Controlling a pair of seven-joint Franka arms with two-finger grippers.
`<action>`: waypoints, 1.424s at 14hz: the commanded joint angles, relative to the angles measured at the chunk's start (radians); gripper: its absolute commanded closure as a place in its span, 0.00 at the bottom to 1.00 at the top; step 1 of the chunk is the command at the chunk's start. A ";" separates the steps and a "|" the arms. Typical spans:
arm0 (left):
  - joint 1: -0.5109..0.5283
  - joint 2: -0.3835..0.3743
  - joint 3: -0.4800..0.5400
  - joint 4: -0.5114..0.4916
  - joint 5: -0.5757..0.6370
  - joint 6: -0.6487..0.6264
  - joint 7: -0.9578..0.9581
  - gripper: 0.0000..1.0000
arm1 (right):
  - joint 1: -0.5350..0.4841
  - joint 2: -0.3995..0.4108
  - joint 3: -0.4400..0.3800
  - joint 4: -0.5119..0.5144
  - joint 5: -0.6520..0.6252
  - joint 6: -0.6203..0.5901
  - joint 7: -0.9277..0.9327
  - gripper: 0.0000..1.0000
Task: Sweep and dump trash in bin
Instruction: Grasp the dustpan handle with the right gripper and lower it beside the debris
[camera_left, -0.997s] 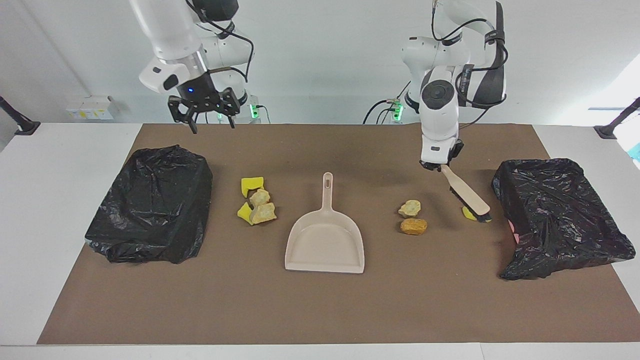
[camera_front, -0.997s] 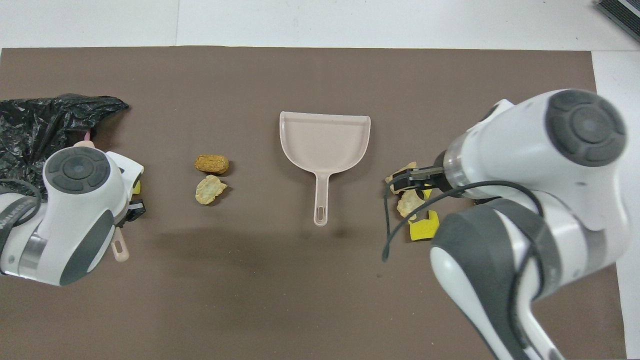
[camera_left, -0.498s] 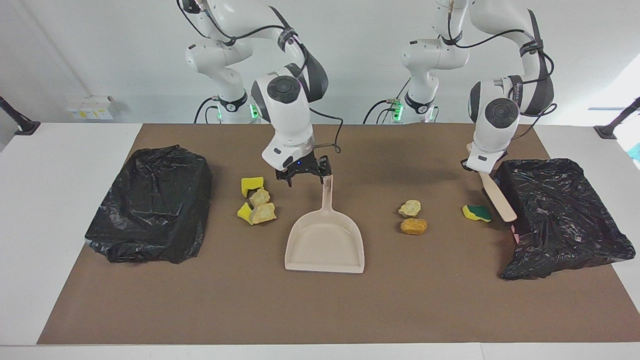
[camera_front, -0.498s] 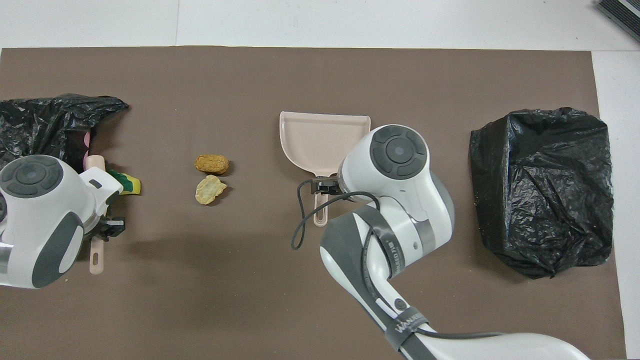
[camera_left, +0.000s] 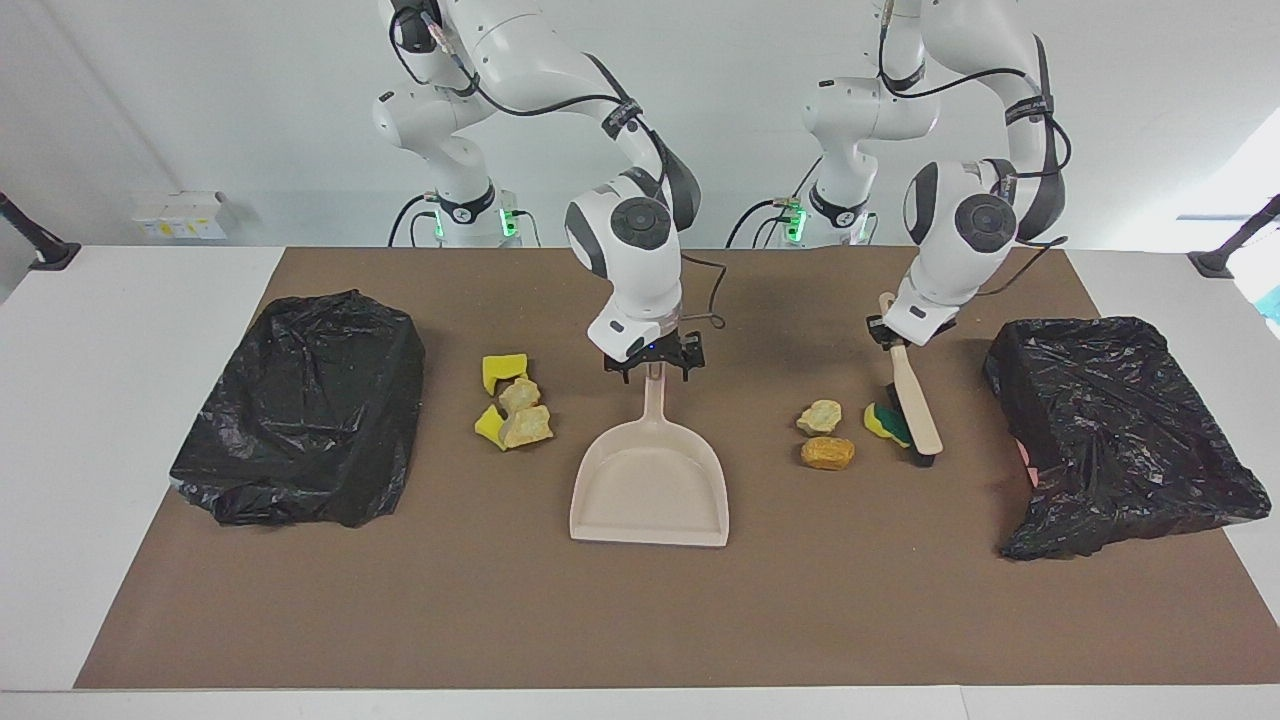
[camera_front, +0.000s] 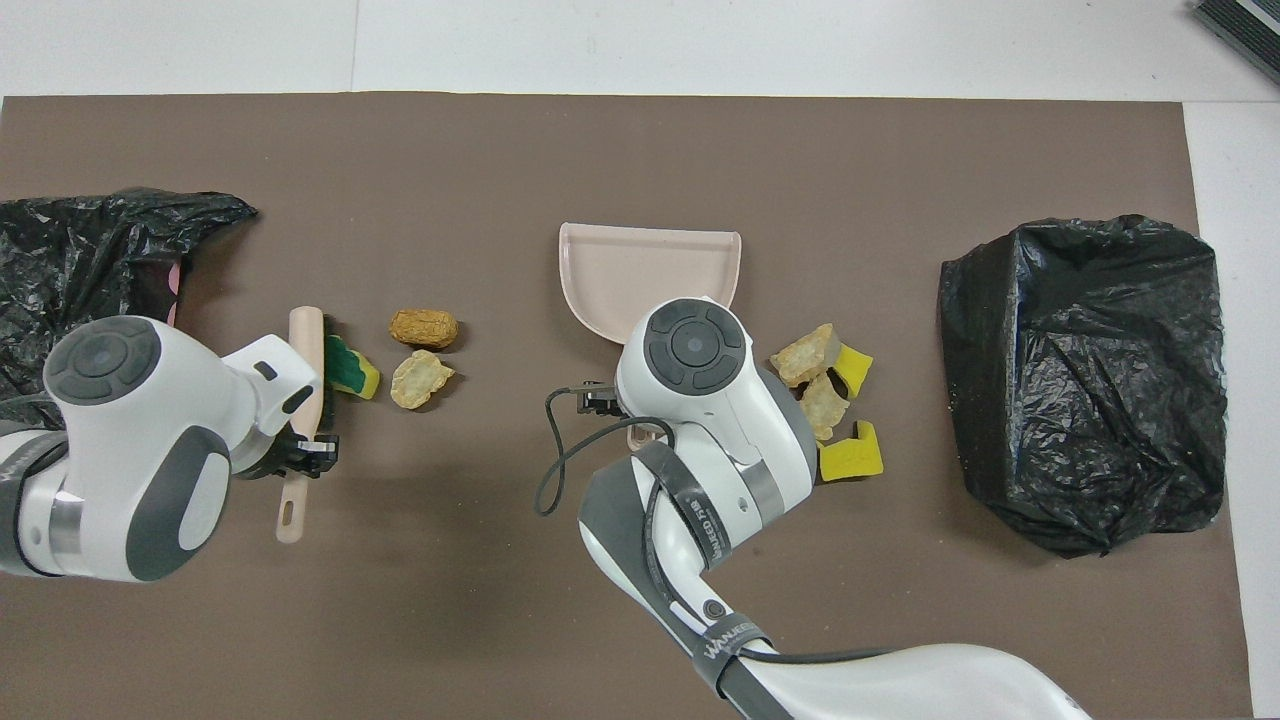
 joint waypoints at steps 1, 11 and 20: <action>-0.098 -0.011 0.013 -0.002 -0.043 0.026 -0.032 1.00 | -0.013 -0.005 0.004 -0.007 0.023 0.011 -0.010 0.08; -0.009 0.035 0.019 0.125 -0.032 -0.027 -0.015 1.00 | -0.125 -0.067 0.001 -0.004 0.024 -0.023 -0.369 1.00; -0.046 0.033 0.012 0.094 -0.048 -0.006 0.004 1.00 | -0.156 -0.265 -0.005 -0.140 -0.020 -0.237 -1.177 1.00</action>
